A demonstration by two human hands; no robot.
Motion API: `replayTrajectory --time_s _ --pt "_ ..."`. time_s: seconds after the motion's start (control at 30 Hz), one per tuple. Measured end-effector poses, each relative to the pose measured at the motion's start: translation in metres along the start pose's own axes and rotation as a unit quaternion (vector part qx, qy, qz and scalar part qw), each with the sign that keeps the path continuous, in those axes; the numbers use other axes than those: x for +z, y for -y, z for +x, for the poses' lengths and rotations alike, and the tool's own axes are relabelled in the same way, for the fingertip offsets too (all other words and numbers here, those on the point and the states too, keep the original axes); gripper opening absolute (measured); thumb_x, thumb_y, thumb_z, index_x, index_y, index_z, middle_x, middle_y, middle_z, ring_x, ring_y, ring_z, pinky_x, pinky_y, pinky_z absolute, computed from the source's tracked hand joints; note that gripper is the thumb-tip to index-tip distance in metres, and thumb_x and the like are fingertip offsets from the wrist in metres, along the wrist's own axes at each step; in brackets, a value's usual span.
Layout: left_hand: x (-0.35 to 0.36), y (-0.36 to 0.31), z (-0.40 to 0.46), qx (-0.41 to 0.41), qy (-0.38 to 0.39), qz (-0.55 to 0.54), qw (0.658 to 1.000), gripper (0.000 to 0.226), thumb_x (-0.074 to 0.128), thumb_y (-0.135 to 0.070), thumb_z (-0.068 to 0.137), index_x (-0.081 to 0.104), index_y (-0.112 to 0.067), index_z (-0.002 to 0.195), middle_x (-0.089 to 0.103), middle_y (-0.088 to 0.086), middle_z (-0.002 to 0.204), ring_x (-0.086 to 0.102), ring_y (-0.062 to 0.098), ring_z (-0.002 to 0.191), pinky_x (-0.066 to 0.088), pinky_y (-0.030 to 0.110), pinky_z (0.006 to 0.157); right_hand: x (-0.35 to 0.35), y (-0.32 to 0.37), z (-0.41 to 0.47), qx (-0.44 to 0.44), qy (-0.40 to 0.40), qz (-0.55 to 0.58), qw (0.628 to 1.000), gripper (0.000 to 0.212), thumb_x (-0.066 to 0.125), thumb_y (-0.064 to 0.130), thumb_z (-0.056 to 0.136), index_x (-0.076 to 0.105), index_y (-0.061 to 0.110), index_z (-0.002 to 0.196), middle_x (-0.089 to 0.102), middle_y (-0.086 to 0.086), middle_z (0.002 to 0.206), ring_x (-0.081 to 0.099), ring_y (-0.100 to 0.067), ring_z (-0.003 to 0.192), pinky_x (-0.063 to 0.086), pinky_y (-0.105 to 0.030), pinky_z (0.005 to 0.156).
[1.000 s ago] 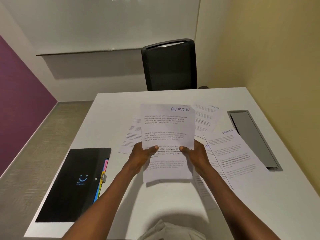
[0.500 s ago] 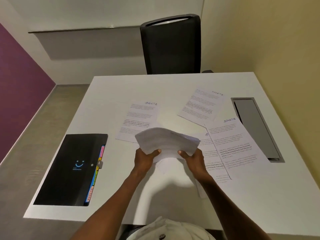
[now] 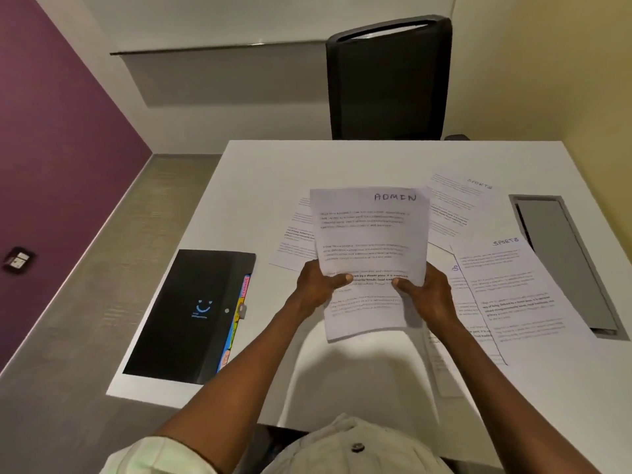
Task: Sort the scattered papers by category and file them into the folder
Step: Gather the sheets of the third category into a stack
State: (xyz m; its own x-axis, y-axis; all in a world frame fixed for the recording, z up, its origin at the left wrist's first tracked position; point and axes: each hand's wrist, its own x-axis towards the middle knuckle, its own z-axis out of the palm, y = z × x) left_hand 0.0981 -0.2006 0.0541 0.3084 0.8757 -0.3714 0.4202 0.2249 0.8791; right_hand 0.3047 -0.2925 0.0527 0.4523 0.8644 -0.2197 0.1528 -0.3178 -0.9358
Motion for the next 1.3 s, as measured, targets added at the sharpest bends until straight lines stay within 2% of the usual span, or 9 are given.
replayTrajectory --time_s 0.17,0.33,0.43,0.5,0.57,0.67,0.83,1.03,1.3 --pt "-0.051 0.011 0.006 -0.018 0.042 0.017 0.999 0.054 0.086 -0.029 0.074 0.068 -0.018 0.123 0.074 -0.005 0.113 0.069 0.012 0.104 0.052 0.034 0.1 0.036 0.026 -0.004 -0.032 0.026 -0.031 0.999 0.036 0.072 0.019 0.087 0.06 0.017 0.121 0.065 0.005 0.104 0.059 0.002 0.083 0.041 -0.005 0.059" --pt "-0.108 0.02 0.001 -0.058 0.057 -0.005 0.997 0.04 0.074 -0.042 0.087 0.071 -0.016 0.118 0.075 -0.007 0.103 0.069 0.005 0.084 0.054 0.022 0.073 0.084 0.03 -0.013 0.007 0.038 -0.009 0.999 0.035 0.072 0.017 0.085 0.061 0.019 0.119 0.068 0.005 0.105 0.063 -0.003 0.088 0.045 -0.01 0.061" --pt "-0.149 0.043 0.002 -0.102 -0.099 -0.118 0.983 0.025 0.064 -0.03 0.096 0.073 -0.007 0.099 0.075 0.005 0.088 0.068 0.015 0.071 0.058 0.023 0.062 0.101 0.023 -0.015 0.045 0.006 0.021 0.999 0.035 0.073 0.019 0.084 0.063 0.022 0.118 0.07 0.004 0.105 0.066 -0.018 0.095 0.05 -0.026 0.076" --pt "-0.176 0.076 0.003 -0.107 -0.232 -0.022 0.967 0.017 0.062 -0.012 0.095 0.068 -0.018 0.08 0.064 0.0 0.075 0.057 0.013 0.066 0.048 0.018 0.055 0.106 0.016 -0.017 0.07 -0.017 0.029 0.997 0.036 0.074 0.019 0.083 0.063 0.021 0.118 0.071 0.003 0.106 0.067 -0.022 0.097 0.053 -0.036 0.086" --pt "-0.195 0.107 0.0 -0.13 -0.271 0.12 0.946 0.014 0.064 -0.009 0.092 0.063 -0.021 0.085 0.061 -0.001 0.084 0.059 0.017 0.082 0.047 0.024 0.07 0.108 0.012 -0.02 0.082 -0.035 0.019 0.996 0.038 0.073 0.018 0.083 0.063 0.019 0.12 0.07 0.002 0.106 0.066 -0.023 0.098 0.053 -0.039 0.089" --pt "-0.198 0.145 0.005 -0.148 -0.212 0.256 0.932 0.059 0.077 -0.026 0.083 0.051 -0.008 0.133 0.058 0.012 0.127 0.055 0.03 0.119 0.047 0.038 0.096 0.112 0.009 -0.025 0.094 -0.054 0.007 0.994 0.04 0.072 0.016 0.085 0.061 0.015 0.124 0.066 0.001 0.106 0.063 -0.023 0.097 0.047 -0.032 0.083" --pt "-0.171 0.169 0.014 -0.194 -0.141 0.397 0.886 0.113 0.078 -0.058 0.071 0.017 -0.011 0.153 0.014 0.02 0.159 0.011 0.05 0.144 0.028 0.067 0.109 0.119 0.005 -0.028 0.106 -0.065 -0.003 0.992 0.041 0.072 0.014 0.085 0.06 0.012 0.124 0.066 -0.002 0.106 0.062 -0.024 0.096 0.045 -0.032 0.082" --pt "-0.164 0.174 0.021 -0.182 -0.139 0.419 0.879 0.113 0.074 -0.055 0.077 0.007 -0.011 0.156 0.004 0.025 0.161 0.006 0.054 0.145 0.026 0.069 0.109 0.116 0.004 -0.032 0.123 -0.065 0.018 0.99 0.042 0.073 0.012 0.085 0.059 0.01 0.124 0.067 -0.004 0.108 0.064 -0.023 0.093 0.048 -0.024 0.072" --pt "-0.159 0.164 0.028 -0.136 -0.102 0.455 0.874 0.094 0.076 -0.035 0.081 0.02 -0.002 0.149 0.043 0.031 0.139 0.052 0.047 0.121 0.045 0.05 0.099 0.111 0.013 -0.033 0.115 -0.053 0.006 0.992 0.039 0.072 0.012 0.085 0.06 0.013 0.121 0.068 -0.001 0.106 0.065 -0.019 0.091 0.045 -0.021 0.065"
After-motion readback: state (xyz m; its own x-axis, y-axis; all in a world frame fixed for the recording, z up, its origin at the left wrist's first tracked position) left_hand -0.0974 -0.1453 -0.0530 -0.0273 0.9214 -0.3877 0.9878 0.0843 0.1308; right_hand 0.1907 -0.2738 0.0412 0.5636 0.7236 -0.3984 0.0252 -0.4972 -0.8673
